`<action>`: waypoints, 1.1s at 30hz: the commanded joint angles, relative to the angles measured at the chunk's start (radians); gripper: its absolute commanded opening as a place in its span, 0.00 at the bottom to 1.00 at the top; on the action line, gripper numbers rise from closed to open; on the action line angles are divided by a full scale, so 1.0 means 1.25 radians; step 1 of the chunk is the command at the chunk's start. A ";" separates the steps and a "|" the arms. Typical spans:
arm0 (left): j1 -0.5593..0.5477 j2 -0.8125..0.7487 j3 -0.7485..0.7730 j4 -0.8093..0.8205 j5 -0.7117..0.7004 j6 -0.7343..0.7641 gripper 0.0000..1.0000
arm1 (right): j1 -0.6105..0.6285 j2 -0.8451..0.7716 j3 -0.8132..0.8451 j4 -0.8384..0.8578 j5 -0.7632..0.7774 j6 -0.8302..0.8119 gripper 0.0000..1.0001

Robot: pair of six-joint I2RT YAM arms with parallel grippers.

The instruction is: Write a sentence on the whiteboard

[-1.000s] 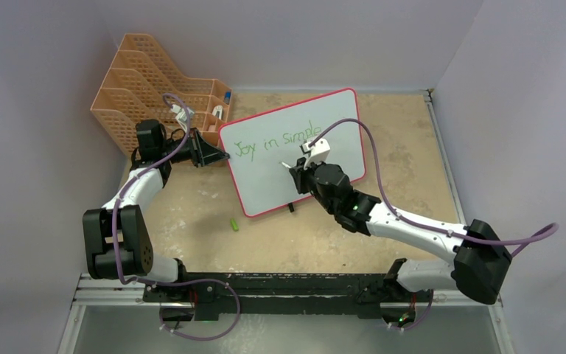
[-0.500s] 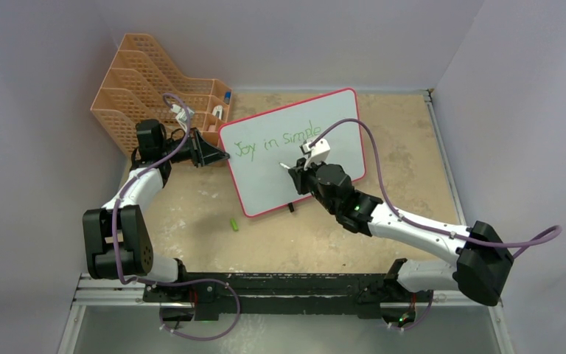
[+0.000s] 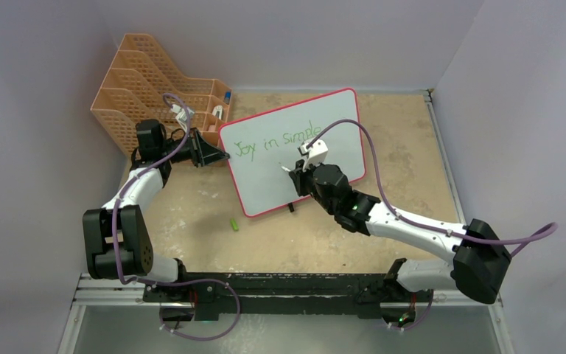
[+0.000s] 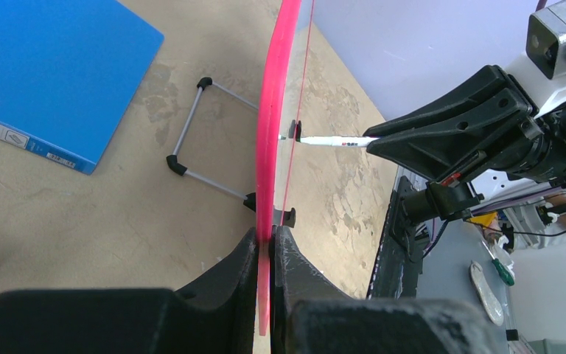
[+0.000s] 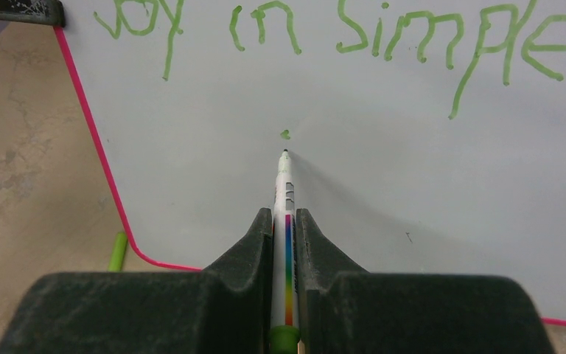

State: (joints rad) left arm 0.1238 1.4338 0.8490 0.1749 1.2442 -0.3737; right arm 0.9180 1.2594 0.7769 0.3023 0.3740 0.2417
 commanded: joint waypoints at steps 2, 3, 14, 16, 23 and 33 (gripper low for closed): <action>-0.006 -0.015 0.028 0.003 -0.007 0.016 0.00 | -0.001 0.002 0.003 0.017 0.010 -0.007 0.00; -0.005 -0.014 0.028 0.003 -0.007 0.015 0.00 | -0.001 0.003 0.004 0.017 0.011 -0.008 0.00; -0.006 -0.015 0.029 0.001 -0.008 0.017 0.00 | -0.001 0.006 0.012 0.032 0.026 -0.005 0.00; -0.006 -0.016 0.029 0.001 -0.008 0.017 0.00 | -0.001 0.007 0.014 0.033 0.029 -0.003 0.00; -0.006 -0.015 0.029 0.001 -0.007 0.017 0.00 | -0.001 0.016 0.017 0.017 0.029 -0.005 0.00; -0.005 -0.016 0.028 0.003 -0.007 0.015 0.00 | -0.001 0.028 0.028 -0.029 0.027 -0.011 0.00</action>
State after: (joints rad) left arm 0.1238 1.4338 0.8494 0.1719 1.2434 -0.3733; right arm 0.9180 1.2766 0.7769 0.2878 0.3836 0.2417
